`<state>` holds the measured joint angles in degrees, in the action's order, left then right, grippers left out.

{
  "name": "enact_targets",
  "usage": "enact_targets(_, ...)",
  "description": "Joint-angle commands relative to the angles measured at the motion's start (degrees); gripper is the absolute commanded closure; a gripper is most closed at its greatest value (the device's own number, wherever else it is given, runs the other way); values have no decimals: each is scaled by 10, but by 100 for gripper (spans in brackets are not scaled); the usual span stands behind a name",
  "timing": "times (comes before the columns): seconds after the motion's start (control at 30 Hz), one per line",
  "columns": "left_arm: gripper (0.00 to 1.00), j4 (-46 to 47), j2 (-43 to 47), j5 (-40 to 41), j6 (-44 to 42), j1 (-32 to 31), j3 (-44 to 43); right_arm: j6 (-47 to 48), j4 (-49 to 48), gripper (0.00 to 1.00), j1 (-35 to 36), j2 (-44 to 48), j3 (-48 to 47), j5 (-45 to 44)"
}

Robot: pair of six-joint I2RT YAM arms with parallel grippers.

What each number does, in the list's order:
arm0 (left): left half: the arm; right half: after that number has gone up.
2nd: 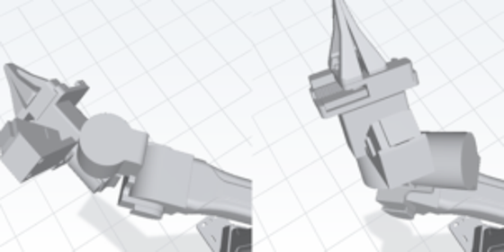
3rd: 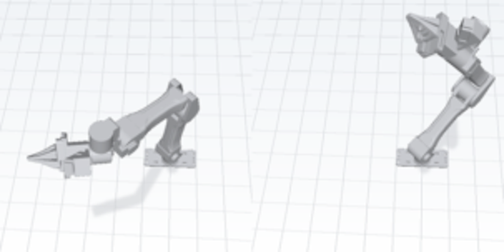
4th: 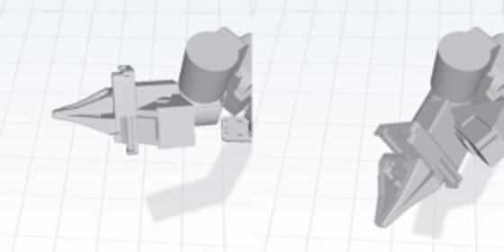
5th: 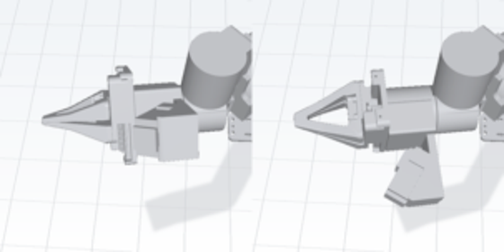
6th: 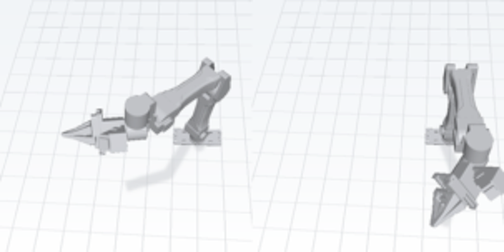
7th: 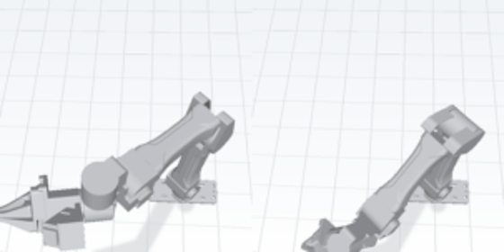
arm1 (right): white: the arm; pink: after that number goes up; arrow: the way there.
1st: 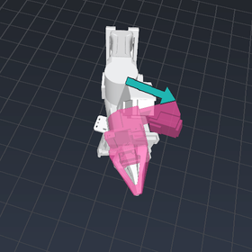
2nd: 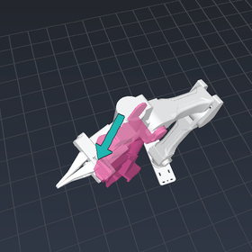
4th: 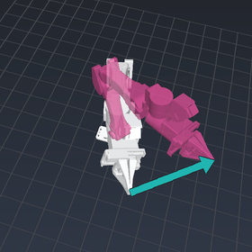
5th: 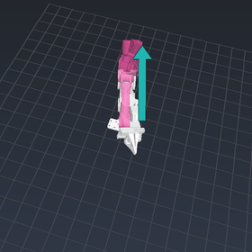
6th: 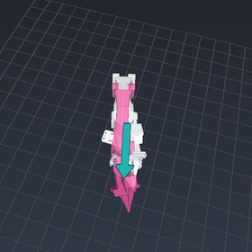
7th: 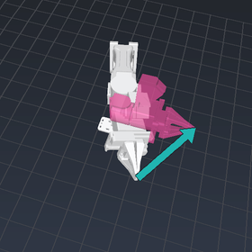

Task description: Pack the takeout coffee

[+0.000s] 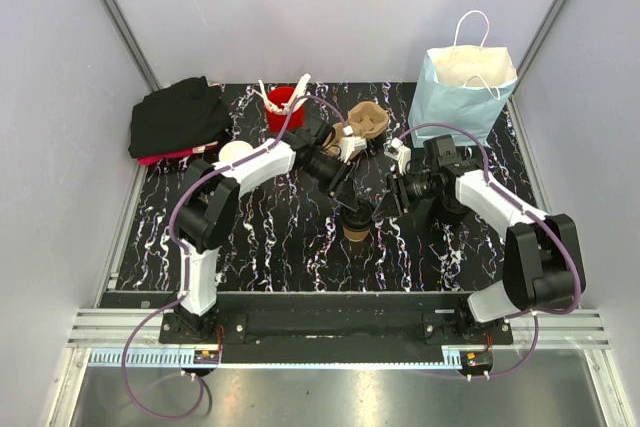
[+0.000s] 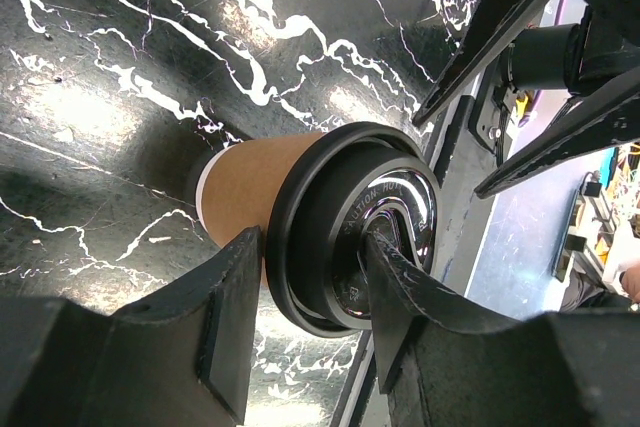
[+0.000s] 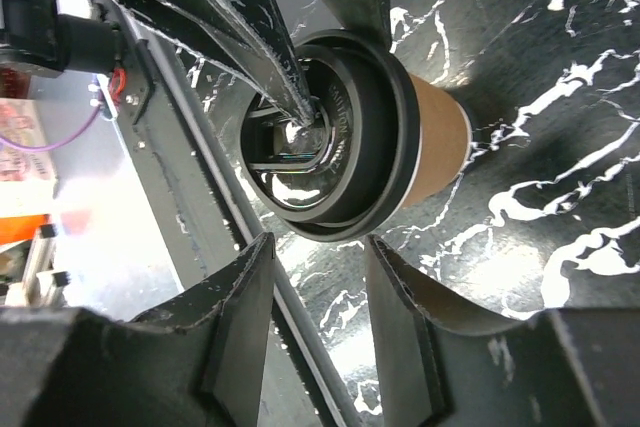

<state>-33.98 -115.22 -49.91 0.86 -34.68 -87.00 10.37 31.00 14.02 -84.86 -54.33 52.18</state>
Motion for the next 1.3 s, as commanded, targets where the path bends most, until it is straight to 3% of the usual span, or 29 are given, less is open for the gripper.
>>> enact_targets(0.0, 67, -14, 6, 74, -35, -8, 6, -3, -21, 54, -14, -9, 6, 46)
enact_targets(0.57, 67, -14, 19, 95, -40, -21, 13, -14, -35, 57, -35, -80, 5, 110)
enact_targets(0.97, 68, -14, 25, 111, -46, -29, 19, -27, -45, 68, -33, -116, 4, 124)
enact_targets(1.27, 70, -13, 29, 137, -57, -41, 27, -56, -53, 77, -34, -136, -2, 87)
